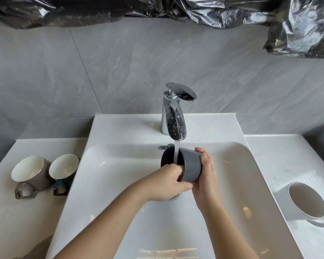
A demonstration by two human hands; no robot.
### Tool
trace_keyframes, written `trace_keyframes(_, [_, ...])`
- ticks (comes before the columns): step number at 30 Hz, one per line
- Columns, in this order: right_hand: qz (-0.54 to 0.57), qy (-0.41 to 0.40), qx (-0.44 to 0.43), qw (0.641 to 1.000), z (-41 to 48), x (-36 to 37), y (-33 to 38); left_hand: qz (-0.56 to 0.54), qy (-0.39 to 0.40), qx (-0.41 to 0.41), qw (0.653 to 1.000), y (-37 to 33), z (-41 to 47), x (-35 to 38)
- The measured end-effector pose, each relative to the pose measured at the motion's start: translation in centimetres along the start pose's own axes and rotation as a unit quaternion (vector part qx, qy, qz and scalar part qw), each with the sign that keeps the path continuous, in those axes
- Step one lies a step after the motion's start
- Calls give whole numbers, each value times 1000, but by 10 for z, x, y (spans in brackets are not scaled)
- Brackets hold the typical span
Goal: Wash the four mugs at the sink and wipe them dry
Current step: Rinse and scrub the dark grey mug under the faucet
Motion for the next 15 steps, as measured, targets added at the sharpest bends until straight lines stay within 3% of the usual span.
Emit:
trace_keyframes(1, [-3,5,2,1000,1,0,-1,-5,9,3,1000,1,-1,0])
trace_keyframes(3, [-2,7,36,999,3,-1,-7,156,-46,39,986,0,-4,-6])
trace_keyframes(5, [6,13,86,996,1,0,-17,334,-131,103,928,-3,-6,-8])
trace_keyframes(6, [20,15,99,995,-1,2,-19,361,-143,112,915,-1,-5,-7])
trace_keyframes(8, [76,21,93,993,-4,8,-16,301,-162,88,936,-4,-3,-13])
trace_keyframes(11, [119,39,60,990,-8,13,-9,51,-169,40,983,-4,-2,-23])
trace_keyframes(13, [98,32,37,994,-8,12,-6,-51,-175,36,983,-7,-7,-23])
trace_keyframes(15, [77,35,30,996,-10,15,-3,-77,-167,44,982,-8,-8,-19])
Point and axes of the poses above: each hand's wrist, its own z-axis towards the middle knuckle, its own x-axis out of the palm, y = z × x, the point moved 9 cm from there along z, towards the middle knuckle, and after that the axes turned 12 degrees about -x, right-handed, at the moved point
